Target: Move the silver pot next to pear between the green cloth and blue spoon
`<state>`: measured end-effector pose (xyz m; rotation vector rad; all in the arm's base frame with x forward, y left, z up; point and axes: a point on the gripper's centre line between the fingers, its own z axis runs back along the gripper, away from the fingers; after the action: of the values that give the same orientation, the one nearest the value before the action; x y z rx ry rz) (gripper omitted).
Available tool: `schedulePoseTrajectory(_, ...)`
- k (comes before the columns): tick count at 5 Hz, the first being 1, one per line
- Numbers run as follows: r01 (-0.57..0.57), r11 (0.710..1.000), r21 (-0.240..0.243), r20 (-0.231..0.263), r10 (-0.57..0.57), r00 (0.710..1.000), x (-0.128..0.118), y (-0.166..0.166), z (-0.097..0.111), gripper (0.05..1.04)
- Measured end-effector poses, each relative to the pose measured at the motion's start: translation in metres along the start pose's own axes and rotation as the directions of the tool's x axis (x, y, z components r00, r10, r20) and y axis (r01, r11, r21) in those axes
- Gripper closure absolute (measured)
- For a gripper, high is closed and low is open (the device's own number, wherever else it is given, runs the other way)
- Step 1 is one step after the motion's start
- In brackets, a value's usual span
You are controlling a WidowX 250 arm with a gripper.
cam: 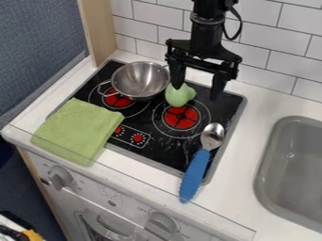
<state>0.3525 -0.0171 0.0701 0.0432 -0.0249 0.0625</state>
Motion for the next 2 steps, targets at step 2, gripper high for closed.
schedulePoseTrajectory(2,0.048,0.999,0.015,-0.070,-0.047,0.996,-0.016,0.029,-0.026,0.079)
